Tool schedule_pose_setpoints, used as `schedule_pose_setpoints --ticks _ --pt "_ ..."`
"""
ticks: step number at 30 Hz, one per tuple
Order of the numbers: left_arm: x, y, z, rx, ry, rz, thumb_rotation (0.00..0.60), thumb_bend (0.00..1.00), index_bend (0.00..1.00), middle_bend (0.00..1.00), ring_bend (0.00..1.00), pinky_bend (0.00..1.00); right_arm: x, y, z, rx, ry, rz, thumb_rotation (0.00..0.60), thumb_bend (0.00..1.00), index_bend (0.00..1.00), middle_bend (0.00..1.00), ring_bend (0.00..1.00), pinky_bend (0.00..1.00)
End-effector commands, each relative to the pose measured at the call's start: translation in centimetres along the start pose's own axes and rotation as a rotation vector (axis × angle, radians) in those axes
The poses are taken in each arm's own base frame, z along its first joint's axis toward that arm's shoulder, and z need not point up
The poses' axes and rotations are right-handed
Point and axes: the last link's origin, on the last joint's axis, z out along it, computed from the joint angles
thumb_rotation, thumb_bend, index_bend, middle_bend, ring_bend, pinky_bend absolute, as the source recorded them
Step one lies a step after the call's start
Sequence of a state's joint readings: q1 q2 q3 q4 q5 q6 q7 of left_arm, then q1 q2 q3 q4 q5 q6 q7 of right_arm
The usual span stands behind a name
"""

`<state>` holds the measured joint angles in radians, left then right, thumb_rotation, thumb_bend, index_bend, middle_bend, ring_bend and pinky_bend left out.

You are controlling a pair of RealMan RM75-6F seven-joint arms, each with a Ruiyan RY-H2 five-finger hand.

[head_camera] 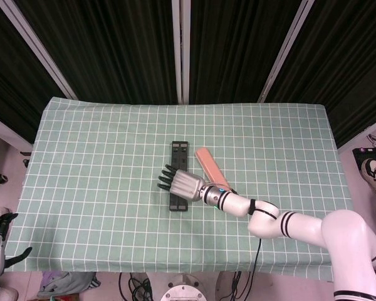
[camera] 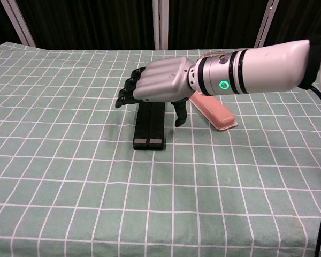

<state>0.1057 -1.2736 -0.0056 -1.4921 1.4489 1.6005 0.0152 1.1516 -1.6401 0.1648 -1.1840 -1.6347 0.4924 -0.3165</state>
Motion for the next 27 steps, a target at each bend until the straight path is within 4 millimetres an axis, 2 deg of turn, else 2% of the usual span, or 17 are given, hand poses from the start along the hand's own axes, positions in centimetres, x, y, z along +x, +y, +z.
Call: schedule_pose_setpoints --ticks 1,4,8,18,21,22,25,27 --pt "0.0 -0.1 0.0 0.0 0.001 0.0 0.6 0.01 0.2 0.17 0.1 0.15 -0.1 -0.2 0.6 0.007 -0.008 -0.01 0.6 0.08 0.0 0.03 0.0 0.0" --pt "0.1 -0.2 0.0 0.005 0.009 -0.005 0.6 0.01 0.2 0.17 0.1 0.15 -0.2 -0.4 1.0 0.016 -0.014 -0.022 0.6 0.1 0.0 0.05 0.0 0.0" --pt "0.0 -0.3 -0.1 0.01 0.004 -0.006 0.6 0.01 0.2 0.17 0.1 0.15 -0.5 -0.4 1.3 0.015 -0.01 -0.014 0.6 0.17 0.02 0.11 0.0 0.0" --pt "0.0 -0.8 -0.4 0.025 0.009 -0.006 0.6 0.01 0.2 0.17 0.1 0.15 -1.1 -0.4 2.4 0.018 -0.021 -0.004 0.6 0.21 0.07 0.13 0.0 0.0" --pt "0.0 -0.9 -0.5 0.028 0.009 -0.007 0.6 0.01 0.2 0.17 0.1 0.15 -1.2 -0.5 2.5 0.021 -0.011 -0.004 0.6 0.24 0.11 0.15 0.0 0.01" --pt "-0.1 -0.9 -0.6 0.029 0.009 -0.007 0.6 0.01 0.2 0.17 0.1 0.15 -1.3 -0.5 2.5 0.022 -0.008 -0.007 0.6 0.25 0.13 0.15 0.0 0.02" --pt "-0.1 -1.0 -0.6 0.029 0.009 -0.007 0.6 0.01 0.2 0.17 0.1 0.15 -1.3 -0.5 2.6 0.023 0.024 -0.024 0.6 0.31 0.3 0.23 0.02 0.06" --pt "-0.1 -1.0 -0.6 0.029 0.007 -0.006 0.6 0.01 0.2 0.17 0.1 0.15 -1.4 -0.5 2.6 0.022 0.052 -0.024 0.6 0.35 0.47 0.34 0.08 0.11"
